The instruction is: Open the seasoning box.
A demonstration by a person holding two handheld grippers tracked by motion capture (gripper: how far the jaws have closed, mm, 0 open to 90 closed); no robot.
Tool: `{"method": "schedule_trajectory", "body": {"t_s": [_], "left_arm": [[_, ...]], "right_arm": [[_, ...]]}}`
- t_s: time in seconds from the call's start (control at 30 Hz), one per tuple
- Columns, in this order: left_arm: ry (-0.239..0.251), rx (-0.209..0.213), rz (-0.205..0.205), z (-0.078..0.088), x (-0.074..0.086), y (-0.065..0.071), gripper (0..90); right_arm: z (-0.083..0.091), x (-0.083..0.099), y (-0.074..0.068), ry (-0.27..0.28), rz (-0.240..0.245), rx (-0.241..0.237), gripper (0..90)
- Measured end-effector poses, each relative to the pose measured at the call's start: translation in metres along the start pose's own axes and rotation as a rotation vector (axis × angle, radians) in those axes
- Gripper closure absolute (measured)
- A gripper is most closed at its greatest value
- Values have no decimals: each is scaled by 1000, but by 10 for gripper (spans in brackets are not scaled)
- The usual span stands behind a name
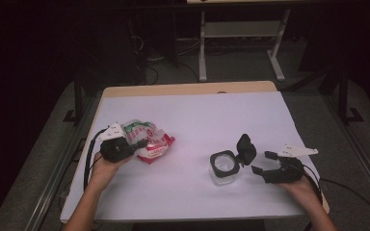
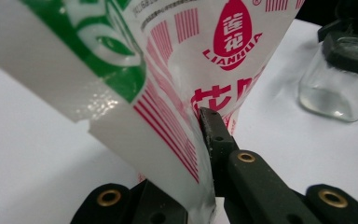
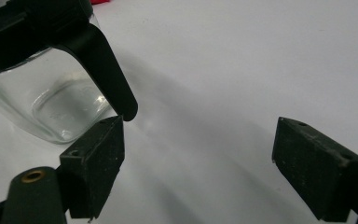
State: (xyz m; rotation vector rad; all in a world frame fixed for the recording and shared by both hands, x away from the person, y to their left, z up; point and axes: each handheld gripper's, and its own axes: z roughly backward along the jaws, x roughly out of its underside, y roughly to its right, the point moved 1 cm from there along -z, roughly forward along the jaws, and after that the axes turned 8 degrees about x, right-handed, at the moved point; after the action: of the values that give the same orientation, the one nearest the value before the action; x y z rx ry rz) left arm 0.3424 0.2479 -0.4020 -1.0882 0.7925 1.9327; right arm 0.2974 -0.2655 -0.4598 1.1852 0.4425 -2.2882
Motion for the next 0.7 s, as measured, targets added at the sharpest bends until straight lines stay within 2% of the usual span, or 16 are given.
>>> {"method": "schedule_trajectory", "body": {"t_s": [0.2,0.33,0.47,0.53,0.7], "left_arm": [[-21,29,-19,-2,-4,-3,897],[14,26,-8,1,-6,-3,900],[26,24,-48,5,-15,5,900],[45,31,-58,7,-20,8,900],[74,60,-48,10,-26,16,900]], "right_arm": [[1,0,0,6,-4,5,165],[1,0,0,7,-9,5,165],[2,1,1,6,-12,7,165],[2,1,1,7,-13,6,165],[3,1,1,11,-14,5,165]]}}
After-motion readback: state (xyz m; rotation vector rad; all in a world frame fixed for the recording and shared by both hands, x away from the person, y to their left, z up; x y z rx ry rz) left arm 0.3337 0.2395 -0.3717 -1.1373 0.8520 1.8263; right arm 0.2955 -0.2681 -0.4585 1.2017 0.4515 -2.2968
